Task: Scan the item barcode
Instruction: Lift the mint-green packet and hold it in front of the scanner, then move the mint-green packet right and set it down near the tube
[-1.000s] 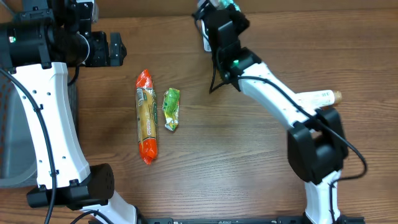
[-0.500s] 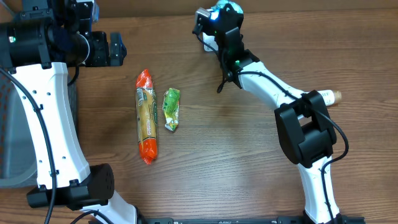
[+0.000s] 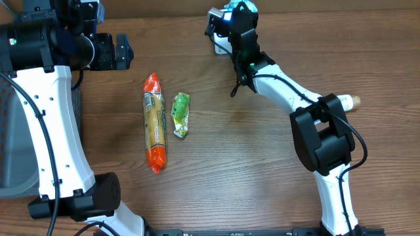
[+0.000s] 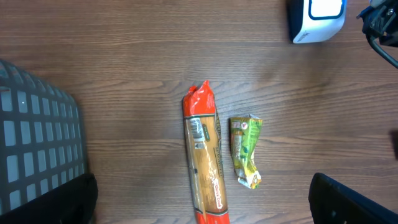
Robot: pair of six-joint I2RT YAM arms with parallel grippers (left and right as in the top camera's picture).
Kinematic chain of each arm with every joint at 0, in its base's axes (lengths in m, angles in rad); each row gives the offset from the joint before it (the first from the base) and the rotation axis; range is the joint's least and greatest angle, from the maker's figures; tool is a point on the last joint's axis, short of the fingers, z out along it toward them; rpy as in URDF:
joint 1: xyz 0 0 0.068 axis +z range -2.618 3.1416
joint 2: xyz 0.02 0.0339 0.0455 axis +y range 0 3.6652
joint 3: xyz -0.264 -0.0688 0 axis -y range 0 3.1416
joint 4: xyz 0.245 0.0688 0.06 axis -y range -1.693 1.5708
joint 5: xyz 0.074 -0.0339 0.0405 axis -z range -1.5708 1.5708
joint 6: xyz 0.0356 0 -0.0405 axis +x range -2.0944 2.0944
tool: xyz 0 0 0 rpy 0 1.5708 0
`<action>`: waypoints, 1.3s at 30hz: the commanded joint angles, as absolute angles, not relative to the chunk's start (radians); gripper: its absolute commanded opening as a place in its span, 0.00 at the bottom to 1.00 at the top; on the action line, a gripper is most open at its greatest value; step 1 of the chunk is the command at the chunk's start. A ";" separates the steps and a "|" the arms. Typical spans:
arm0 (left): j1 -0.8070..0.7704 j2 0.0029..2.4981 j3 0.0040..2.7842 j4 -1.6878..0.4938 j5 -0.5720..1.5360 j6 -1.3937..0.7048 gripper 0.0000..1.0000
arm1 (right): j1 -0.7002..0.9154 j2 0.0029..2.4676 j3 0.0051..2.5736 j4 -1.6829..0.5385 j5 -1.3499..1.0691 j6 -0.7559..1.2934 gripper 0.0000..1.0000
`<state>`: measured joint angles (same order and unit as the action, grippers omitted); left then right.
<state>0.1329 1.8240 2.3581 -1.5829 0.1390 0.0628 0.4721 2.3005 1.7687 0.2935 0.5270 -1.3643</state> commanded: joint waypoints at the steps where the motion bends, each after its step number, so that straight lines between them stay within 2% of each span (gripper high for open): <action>1: 0.137 1.811 2.374 -1.582 0.147 0.083 1.00 | 0.477 2.292 1.783 0.309 0.521 -1.362 0.04; 13: 0.137 1.811 2.374 -1.582 0.147 0.083 1.00 | 0.501 2.286 1.783 0.302 0.522 -1.357 0.04; 22: 0.137 1.811 2.374 -1.582 0.147 0.083 1.00 | 0.527 2.191 1.783 0.172 0.522 -1.223 0.04; 24: 0.137 1.811 2.374 -1.582 0.147 0.083 1.00 | 0.532 2.144 1.783 0.169 0.530 -1.054 0.04; 25: 0.137 1.811 2.374 -1.582 0.147 0.083 0.99 | 0.533 2.076 1.783 0.128 0.548 -0.843 0.04; 28: 0.137 1.811 2.374 -1.582 0.147 0.083 0.99 | 0.522 1.898 1.783 -0.180 0.445 -0.523 0.04; 34: 0.137 1.811 2.374 -1.582 0.147 0.083 0.99 | 0.421 1.696 1.783 -0.608 0.212 0.025 0.04; 39: 0.137 1.811 2.374 -1.582 0.147 0.083 0.99 | 0.272 1.625 1.783 -0.921 0.204 0.458 0.04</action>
<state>0.1329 1.8240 2.3581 -1.5829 0.1390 0.0628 0.3695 1.6318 1.7851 -0.8005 0.2527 -0.0044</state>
